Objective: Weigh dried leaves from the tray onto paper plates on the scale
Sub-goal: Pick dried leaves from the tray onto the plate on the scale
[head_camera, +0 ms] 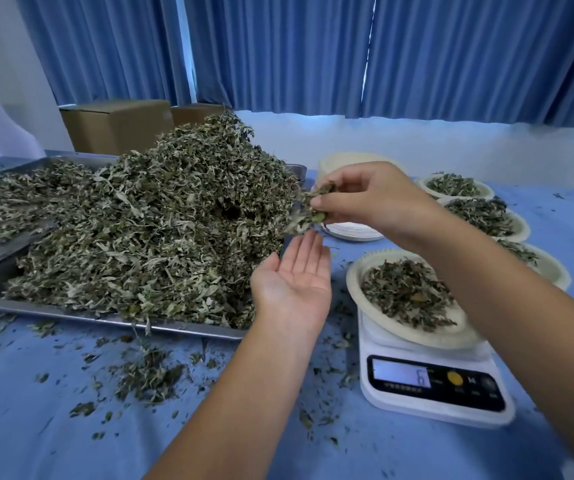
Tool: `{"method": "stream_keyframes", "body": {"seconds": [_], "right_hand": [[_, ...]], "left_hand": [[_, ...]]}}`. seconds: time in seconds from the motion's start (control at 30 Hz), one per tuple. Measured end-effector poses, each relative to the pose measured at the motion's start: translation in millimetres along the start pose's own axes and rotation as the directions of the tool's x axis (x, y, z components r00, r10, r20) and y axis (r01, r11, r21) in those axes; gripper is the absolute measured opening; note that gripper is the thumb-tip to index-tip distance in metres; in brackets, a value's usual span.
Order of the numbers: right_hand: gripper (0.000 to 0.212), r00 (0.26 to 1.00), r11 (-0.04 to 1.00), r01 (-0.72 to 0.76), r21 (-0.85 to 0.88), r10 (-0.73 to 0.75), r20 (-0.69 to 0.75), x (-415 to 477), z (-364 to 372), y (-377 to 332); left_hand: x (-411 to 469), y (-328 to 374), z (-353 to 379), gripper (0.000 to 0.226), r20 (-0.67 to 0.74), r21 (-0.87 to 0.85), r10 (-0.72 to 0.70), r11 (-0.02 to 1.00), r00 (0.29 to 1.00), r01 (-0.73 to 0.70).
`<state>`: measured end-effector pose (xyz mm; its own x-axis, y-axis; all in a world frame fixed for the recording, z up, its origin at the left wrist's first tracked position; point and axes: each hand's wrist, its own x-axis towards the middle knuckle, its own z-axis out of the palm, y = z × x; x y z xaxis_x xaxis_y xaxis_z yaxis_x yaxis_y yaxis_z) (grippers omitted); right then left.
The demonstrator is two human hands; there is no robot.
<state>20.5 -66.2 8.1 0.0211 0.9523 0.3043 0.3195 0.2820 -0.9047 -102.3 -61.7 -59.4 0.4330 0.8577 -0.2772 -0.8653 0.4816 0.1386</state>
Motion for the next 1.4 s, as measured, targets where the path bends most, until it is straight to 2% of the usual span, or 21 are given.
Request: {"method": "stream_keyframes", "body": {"seconds": [0.23,0.33,0.57,0.63,0.77,0.93,1.07,1.2,1.3,1.4], "right_hand": [[0.015,0.992,0.991,-0.048,-0.122,0.033,-0.122,-32,-49,14],[0.014,0.991,0.974,-0.078,-0.212,0.052,-0.123,-37,-64,16],[0.009,0.993,0.883,-0.072,-0.465,0.107,0.050,-52,-96,0],[0.008,0.974,0.843,-0.078,-0.532,0.178,0.139,-56,-101,-7],[0.015,0.923,0.831,-0.098,-0.548,0.282,0.262,-60,-99,-11],[0.018,0.885,0.671,-0.103,-0.734,0.399,0.241,-60,-88,-7],[0.022,0.908,0.558,-0.063,-0.828,0.376,0.184,-62,-89,-12],[0.025,0.933,0.629,-0.038,-0.776,0.301,0.198,-66,-94,-21],[0.012,0.922,0.710,0.018,-0.704,0.260,0.286,-66,-90,-20],[0.003,0.885,0.676,0.008,-0.737,0.338,0.320,-64,-83,-15]], "left_hand": [[-2,-7,-2,0.048,0.004,0.070,0.011,0.997,1.000,-0.012],[-4,-10,-4,0.047,0.009,0.102,0.020,0.995,1.000,-0.021],[-6,-14,-6,0.047,0.026,0.153,0.039,0.987,0.999,-0.043],[-6,-15,-5,0.046,0.029,0.161,0.045,0.986,0.999,-0.049],[-6,-17,-7,0.045,0.020,0.181,0.056,0.982,0.998,-0.059],[-3,-18,-9,0.046,0.011,0.198,0.059,0.978,0.998,-0.060],[-2,-17,-9,0.046,0.013,0.197,0.061,0.978,0.998,-0.062],[-1,-17,-10,0.047,0.008,0.198,0.063,0.978,0.998,-0.063],[-2,-17,-10,0.046,0.009,0.197,0.062,0.978,0.998,-0.062],[-3,-18,-9,0.046,0.011,0.199,0.062,0.978,0.998,-0.063]]}}
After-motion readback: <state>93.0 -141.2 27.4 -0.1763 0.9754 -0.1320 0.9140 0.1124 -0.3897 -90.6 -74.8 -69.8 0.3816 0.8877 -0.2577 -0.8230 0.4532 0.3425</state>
